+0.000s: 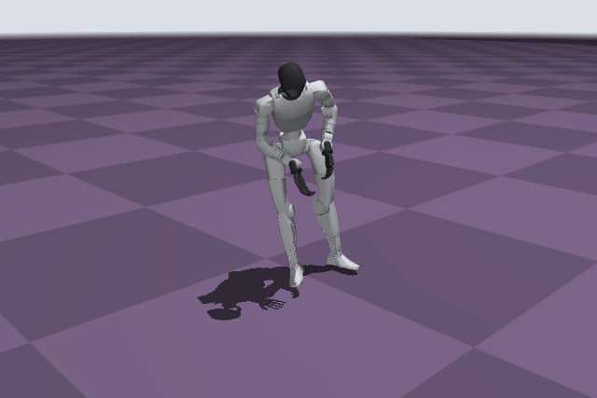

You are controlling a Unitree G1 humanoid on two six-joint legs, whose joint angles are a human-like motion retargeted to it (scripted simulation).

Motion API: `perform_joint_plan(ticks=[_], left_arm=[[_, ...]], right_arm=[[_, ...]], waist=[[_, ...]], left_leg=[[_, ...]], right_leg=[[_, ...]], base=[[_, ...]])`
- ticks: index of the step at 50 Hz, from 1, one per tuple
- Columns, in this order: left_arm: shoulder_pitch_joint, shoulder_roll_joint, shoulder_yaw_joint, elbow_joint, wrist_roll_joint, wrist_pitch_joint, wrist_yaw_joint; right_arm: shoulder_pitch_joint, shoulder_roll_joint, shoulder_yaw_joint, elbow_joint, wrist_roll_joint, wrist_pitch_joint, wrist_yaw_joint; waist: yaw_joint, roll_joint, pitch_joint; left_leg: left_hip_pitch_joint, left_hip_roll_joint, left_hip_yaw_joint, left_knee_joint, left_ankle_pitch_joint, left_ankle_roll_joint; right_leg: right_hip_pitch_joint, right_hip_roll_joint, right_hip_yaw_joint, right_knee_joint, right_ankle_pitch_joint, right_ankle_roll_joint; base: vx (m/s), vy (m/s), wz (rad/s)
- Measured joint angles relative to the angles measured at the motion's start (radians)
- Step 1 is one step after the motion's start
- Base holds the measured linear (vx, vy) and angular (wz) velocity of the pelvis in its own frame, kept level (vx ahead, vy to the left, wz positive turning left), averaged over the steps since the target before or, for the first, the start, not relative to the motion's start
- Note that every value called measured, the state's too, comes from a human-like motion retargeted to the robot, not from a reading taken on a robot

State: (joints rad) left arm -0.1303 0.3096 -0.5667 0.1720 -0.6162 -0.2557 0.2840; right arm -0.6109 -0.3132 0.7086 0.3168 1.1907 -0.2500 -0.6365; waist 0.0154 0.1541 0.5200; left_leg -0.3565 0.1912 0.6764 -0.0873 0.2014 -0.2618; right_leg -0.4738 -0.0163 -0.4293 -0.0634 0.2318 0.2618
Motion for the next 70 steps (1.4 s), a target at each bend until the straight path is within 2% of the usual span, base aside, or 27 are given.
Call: perform_joint_plan(ticks=[5,11,15,18,23,27,31,37,40,43,49,60,70], left_arm=[[-0.053,-0.039,-0.023,-0.075,0.005,0.003,0.004],[-0.375,-0.196,-0.028,0.032,0.106,0.036,0.084],[-0.501,-0.156,-0.011,-0.008,0.194,0.021,0.079],[-0.474,-0.008,0.016,-0.181,0.247,0.0,0.011],[-0.311,0.335,0.151,-0.504,0.239,-0.046,-0.111],[-0.12,0.587,0.354,-0.673,0.187,-0.087,-0.173],[0.132,0.757,0.637,-0.76,0.119,-0.123,-0.205],[0.508,0.849,1.068,-0.785,0.023,-0.137,-0.246],[0.604,0.863,1.203,-0.765,0.012,-0.127,-0.264],[0.643,0.879,1.281,-0.737,0.021,-0.117,-0.274],[0.663,0.918,1.333,-0.685,0.021,-0.103,-0.281],[0.731,1.019,1.352,-0.625,0.078,-0.101,-0.291],[0.729,1.022,1.368,-0.61,0.115,-0.094,-0.298]], right_arm=[[-0.019,-0.087,-0.047,-0.049,0.051,-0.021,0.023],[-0.173,-0.267,-0.176,0.043,0.049,-0.026,0.023],[-0.205,-0.417,-0.234,0.06,-0.125,-0.014,0.022],[-0.117,-0.59,-0.256,-0.059,-0.397,0.037,0.064],[0.105,-0.899,-0.32,-0.332,-0.839,0.091,0.224],[0.269,-1.091,-0.442,-0.502,-1.087,0.078,0.365],[0.462,-1.199,-0.661,-0.595,-1.153,0.055,0.467],[0.842,-1.213,-1.099,-0.674,-1.082,0.065,0.55],[1.001,-1.19,-1.284,-0.707,-1.08,0.075,0.579],[1.096,-1.172,-1.4,-0.732,-1.096,0.083,0.599],[1.223,-1.155,-1.535,-0.778,-1.088,0.085,0.625],[1.336,-1.148,-1.62,-0.763,-1.05,0.06,0.647],[1.355,-1.128,-1.638,-0.764,-1.055,0.056,0.647]], waist=[[0.011,0.007,0.0],[-0.016,-0.04,-0.002],[-0.015,-0.083,-0.069],[0.006,-0.1,-0.142],[0.049,-0.119,-0.292],[0.068,-0.125,-0.385],[0.061,-0.123,-0.434],[0.054,-0.126,-0.473],[0.061,-0.133,-0.486],[0.067,-0.143,-0.495],[0.073,-0.168,-0.495],[0.091,-0.174,-0.503],[0.079,-0.172,-0.501]], left_leg=[[-0.015,-0.014,-0.001,0.0,0.009,0.0],[0.02,-0.023,-0.02,0.0,0.002,0.0],[0.057,-0.017,-0.032,0.0,-0.014,0.0],[0.108,-0.008,-0.035,0.0,-0.037,0.0],[0.202,-0.003,-0.032,0.0,-0.093,0.0],[0.294,-0.018,-0.034,0.0,-0.154,0.004],[0.365,-0.058,-0.062,0.022,-0.219,0.03],[0.423,-0.084,-0.112,0.048,-0.273,0.033],[0.434,-0.082,-0.134,0.053,-0.28,0.022],[0.444,-0.084,-0.156,0.059,-0.285,0.014],[0.461,-0.116,-0.206,0.079,-0.304,0.022],[0.462,-0.122,-0.269,0.097,-0.307,0.03],[0.454,-0.11,-0.31,0.089,-0.292,0.025]], right_leg=[[0.008,-0.019,-0.045,-0.001,0.004,0.0],[0.061,-0.041,-0.083,0.023,-0.013,0.0],[0.098,-0.042,-0.088,0.038,-0.029,0.0],[0.144,-0.039,-0.082,0.047,-0.049,0.0],[0.226,-0.051,-0.068,0.068,-0.092,0.0],[0.309,-0.092,-0.065,0.106,-0.132,0.0],[0.38,-0.166,-0.07,0.171,-0.163,0.0],[0.404,-0.212,-0.001,0.271,-0.211,0.0],[0.394,-0.192,0.072,0.282,-0.234,0.0],[0.394,-0.169,0.147,0.268,-0.255,0.0],[0.433,-0.18,0.219,0.23,-0.289,0.0],[0.514,-0.197,0.139,0.179,-0.295,-0.007],[0.529,-0.184,0.099,0.178,-0.314,-0.01]], base=[[-0.06,0.07,0.47],[0.0,0.12,0.33],[0.14,0.11,0.04],[0.27,0.1,-0.12],[0.39,0.16,-0.14],[0.43,0.3,0.04],[0.31,0.38,0.39],[0.16,0.21,0.45],[0.06,0.03,0.37],[0.04,-0.02,0.38],[0.04,0.01,0.42],[0.01,-0.05,0.29],[0.0,-0.07,0.22]])
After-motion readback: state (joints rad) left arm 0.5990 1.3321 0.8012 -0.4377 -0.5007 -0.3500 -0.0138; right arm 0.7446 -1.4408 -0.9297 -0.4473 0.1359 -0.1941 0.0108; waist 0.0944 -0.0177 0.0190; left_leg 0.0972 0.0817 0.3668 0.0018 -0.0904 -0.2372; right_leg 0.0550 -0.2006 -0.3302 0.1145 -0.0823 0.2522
